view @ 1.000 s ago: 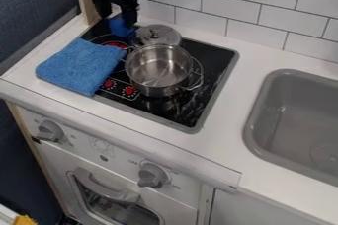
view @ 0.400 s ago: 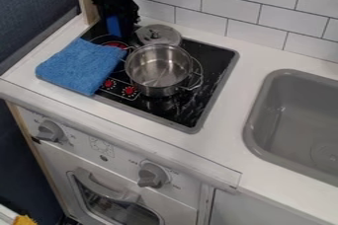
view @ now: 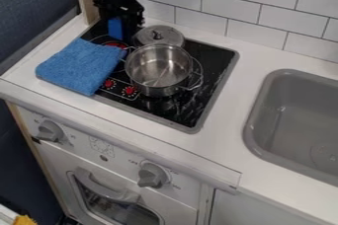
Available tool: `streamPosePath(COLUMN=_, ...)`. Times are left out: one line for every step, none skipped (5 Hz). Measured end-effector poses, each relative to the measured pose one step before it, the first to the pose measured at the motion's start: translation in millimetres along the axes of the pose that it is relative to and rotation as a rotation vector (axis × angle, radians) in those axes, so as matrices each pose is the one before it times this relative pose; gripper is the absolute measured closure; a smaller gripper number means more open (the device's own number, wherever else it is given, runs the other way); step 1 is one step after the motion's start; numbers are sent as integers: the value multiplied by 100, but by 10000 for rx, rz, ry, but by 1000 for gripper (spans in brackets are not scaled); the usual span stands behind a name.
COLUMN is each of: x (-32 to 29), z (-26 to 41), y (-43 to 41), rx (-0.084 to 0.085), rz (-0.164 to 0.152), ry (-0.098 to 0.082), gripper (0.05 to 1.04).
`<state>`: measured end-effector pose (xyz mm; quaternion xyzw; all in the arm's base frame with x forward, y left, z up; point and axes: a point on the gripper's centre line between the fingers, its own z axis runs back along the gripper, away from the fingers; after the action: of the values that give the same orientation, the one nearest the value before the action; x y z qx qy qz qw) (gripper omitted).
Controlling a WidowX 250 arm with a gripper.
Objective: Put the blue object inside the silver pot on the stove
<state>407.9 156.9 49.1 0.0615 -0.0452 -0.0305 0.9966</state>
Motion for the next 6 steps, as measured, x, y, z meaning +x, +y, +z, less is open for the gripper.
streamPosePath(x=-417, z=4015, y=-414, rx=544, rz=681, ry=-434, gripper=467)
streamPosePath(x=-1100, z=3060, y=-305, rx=299, rz=582, ry=-317, gripper=467)
streamPosePath(x=-1246, z=2680, y=-2883, rx=11, rz=-189, ry=-269, gripper=467)
streamPosePath(x=-1788, z=932, y=-2972, rx=-377, rz=-510, ry=-102, gripper=467)
streamPosePath(x=-978, z=-1105, y=-2438, rx=-239, rz=-869, ry=178, gripper=467)
streamPosePath(x=-575, z=-1973, y=-1144, rx=-191, rz=-572, ry=235, gripper=467)
